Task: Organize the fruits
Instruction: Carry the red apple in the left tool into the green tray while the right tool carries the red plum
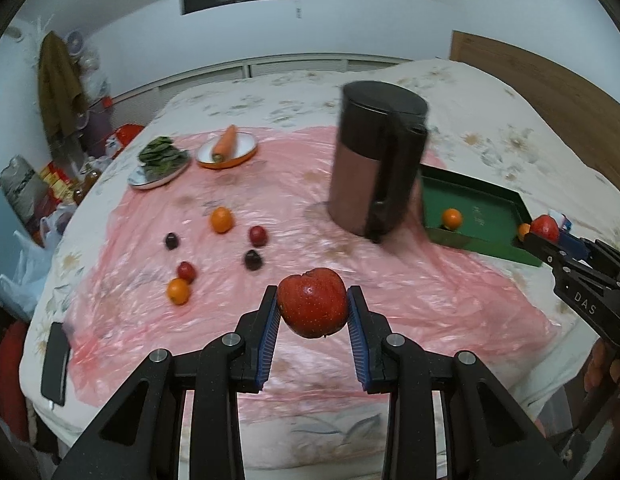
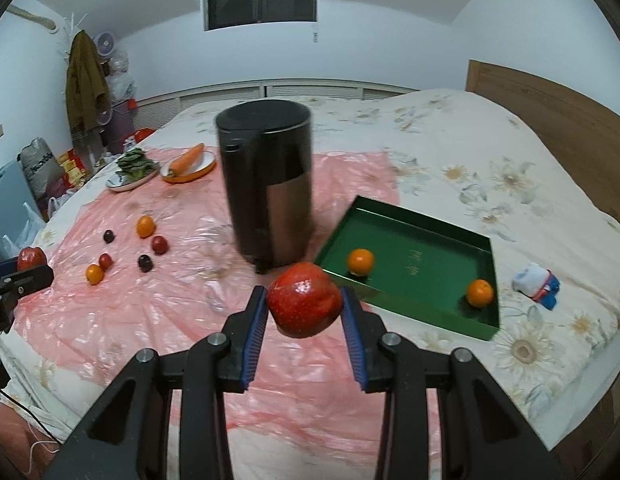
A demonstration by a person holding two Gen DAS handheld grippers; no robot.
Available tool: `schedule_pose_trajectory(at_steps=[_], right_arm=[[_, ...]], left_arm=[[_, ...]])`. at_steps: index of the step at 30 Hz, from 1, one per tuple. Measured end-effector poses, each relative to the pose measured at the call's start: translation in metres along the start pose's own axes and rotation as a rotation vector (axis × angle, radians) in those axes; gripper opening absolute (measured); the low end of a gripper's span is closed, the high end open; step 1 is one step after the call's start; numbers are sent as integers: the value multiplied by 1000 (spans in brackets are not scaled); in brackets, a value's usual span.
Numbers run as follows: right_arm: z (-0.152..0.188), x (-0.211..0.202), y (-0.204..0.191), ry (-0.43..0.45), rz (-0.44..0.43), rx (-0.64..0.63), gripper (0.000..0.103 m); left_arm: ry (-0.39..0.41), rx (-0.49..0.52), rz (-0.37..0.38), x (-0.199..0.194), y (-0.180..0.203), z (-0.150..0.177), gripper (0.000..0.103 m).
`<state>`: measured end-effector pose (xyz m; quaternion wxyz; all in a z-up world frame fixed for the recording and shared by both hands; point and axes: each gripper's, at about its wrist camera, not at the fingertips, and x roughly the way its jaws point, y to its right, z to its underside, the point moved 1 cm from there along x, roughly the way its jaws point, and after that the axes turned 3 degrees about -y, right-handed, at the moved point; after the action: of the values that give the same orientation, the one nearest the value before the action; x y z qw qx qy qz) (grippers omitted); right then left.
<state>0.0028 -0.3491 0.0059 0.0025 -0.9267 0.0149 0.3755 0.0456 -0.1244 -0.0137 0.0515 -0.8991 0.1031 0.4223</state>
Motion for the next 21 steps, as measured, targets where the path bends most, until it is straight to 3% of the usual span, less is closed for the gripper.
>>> schedule_pose_trajectory(at_steps=[21], right_arm=[[19, 41, 113, -35, 85, 116, 50]], left_arm=[[-44, 125, 95, 60, 123, -31, 28]])
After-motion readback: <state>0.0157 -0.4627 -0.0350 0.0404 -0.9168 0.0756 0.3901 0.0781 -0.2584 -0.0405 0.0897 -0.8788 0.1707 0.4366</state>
